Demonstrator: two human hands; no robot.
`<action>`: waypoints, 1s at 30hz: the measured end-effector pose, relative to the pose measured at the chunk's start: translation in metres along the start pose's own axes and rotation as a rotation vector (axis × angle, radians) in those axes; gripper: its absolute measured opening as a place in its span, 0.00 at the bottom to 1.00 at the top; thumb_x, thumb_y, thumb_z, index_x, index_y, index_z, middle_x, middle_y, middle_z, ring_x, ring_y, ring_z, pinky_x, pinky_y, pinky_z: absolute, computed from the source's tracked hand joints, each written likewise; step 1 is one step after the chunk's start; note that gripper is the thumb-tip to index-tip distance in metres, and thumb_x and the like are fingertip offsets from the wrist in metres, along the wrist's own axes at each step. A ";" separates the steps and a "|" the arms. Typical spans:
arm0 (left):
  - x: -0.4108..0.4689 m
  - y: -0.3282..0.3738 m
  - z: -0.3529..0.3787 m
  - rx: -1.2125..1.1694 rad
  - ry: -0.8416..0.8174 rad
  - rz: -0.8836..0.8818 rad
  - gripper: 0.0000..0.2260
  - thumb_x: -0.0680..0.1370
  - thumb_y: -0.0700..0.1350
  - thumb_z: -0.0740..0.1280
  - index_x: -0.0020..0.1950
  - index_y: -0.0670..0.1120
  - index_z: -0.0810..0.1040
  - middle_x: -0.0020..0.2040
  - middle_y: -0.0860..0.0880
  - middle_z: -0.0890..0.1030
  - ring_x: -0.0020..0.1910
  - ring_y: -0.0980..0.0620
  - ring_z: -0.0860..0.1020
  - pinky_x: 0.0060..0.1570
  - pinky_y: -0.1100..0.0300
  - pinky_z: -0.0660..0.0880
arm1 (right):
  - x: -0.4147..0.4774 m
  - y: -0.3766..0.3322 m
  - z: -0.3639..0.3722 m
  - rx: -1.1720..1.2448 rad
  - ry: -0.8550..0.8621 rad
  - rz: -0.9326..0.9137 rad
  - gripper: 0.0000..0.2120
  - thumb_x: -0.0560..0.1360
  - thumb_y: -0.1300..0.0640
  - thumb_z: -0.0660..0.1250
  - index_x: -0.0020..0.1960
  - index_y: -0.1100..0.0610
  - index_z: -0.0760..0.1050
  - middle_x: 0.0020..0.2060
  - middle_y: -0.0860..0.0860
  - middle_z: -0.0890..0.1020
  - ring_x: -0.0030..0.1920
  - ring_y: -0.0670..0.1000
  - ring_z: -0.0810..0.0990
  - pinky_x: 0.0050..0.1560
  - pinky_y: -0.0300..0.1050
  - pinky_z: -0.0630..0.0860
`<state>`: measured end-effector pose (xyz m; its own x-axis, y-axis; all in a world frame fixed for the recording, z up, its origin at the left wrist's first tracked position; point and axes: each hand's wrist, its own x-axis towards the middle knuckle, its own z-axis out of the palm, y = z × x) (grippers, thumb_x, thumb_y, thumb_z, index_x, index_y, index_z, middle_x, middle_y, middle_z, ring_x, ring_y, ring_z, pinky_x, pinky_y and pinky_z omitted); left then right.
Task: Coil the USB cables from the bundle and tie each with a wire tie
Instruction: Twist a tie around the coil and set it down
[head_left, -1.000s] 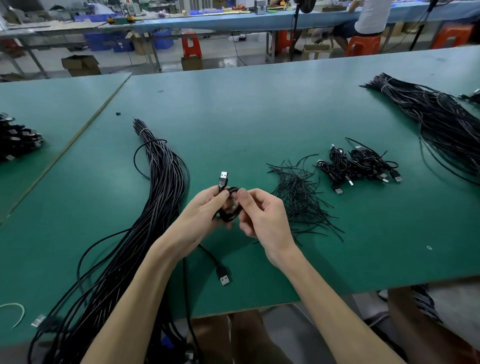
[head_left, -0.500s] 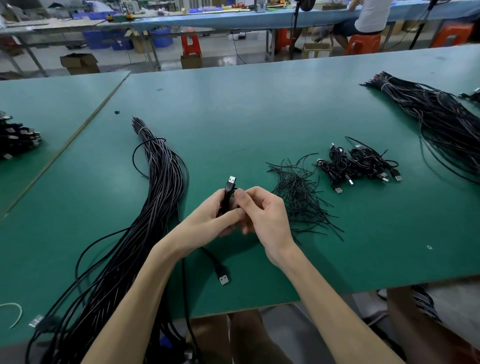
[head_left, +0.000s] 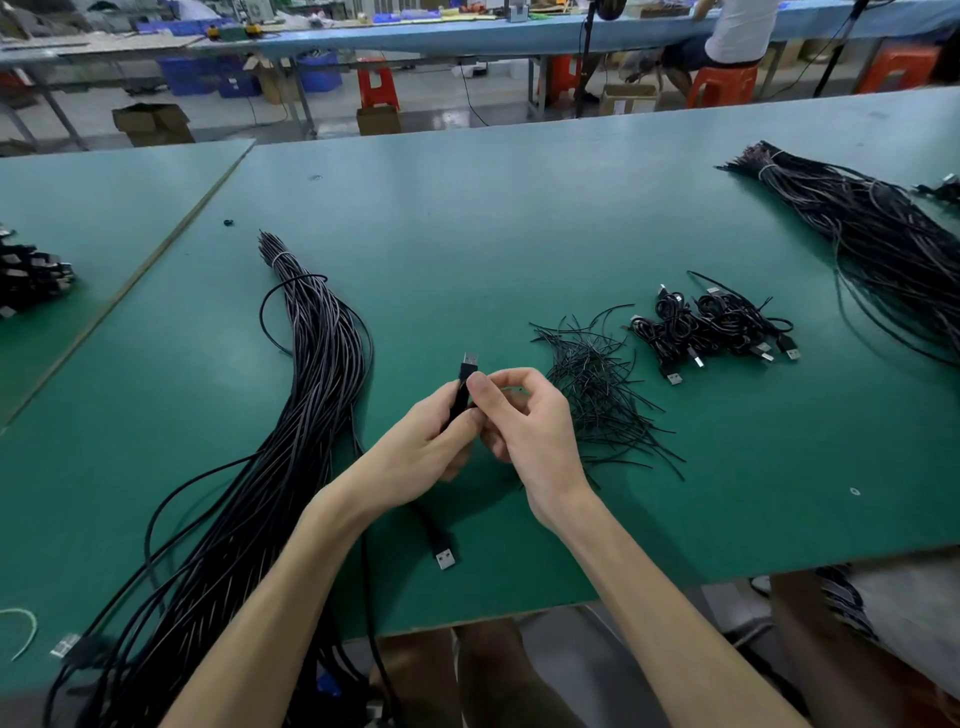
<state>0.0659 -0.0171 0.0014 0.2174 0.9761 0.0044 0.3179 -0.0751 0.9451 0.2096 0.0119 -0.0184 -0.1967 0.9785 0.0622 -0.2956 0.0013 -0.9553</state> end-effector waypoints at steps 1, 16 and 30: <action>0.000 0.000 0.000 -0.018 -0.014 0.005 0.14 0.85 0.48 0.57 0.65 0.39 0.72 0.40 0.44 0.74 0.30 0.54 0.64 0.29 0.60 0.64 | 0.000 0.000 0.000 0.026 -0.002 0.012 0.15 0.77 0.51 0.74 0.56 0.60 0.75 0.31 0.51 0.77 0.26 0.47 0.70 0.27 0.37 0.68; -0.003 0.003 -0.003 -0.079 -0.168 0.019 0.17 0.85 0.52 0.58 0.64 0.40 0.71 0.41 0.57 0.79 0.29 0.56 0.61 0.28 0.65 0.62 | -0.001 -0.003 0.000 -0.081 -0.018 -0.006 0.08 0.82 0.57 0.67 0.60 0.53 0.81 0.31 0.45 0.75 0.28 0.44 0.69 0.27 0.37 0.68; -0.002 -0.007 0.001 0.301 0.011 0.143 0.10 0.85 0.37 0.60 0.65 0.46 0.71 0.51 0.61 0.80 0.49 0.60 0.78 0.51 0.65 0.74 | -0.005 -0.004 0.003 -0.234 -0.008 -0.199 0.04 0.80 0.52 0.66 0.54 0.48 0.76 0.36 0.44 0.77 0.35 0.43 0.73 0.36 0.36 0.69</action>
<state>0.0642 -0.0188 -0.0056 0.2701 0.9533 0.1353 0.5433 -0.2669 0.7960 0.2087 0.0065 -0.0144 -0.1643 0.9526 0.2562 -0.1060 0.2412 -0.9647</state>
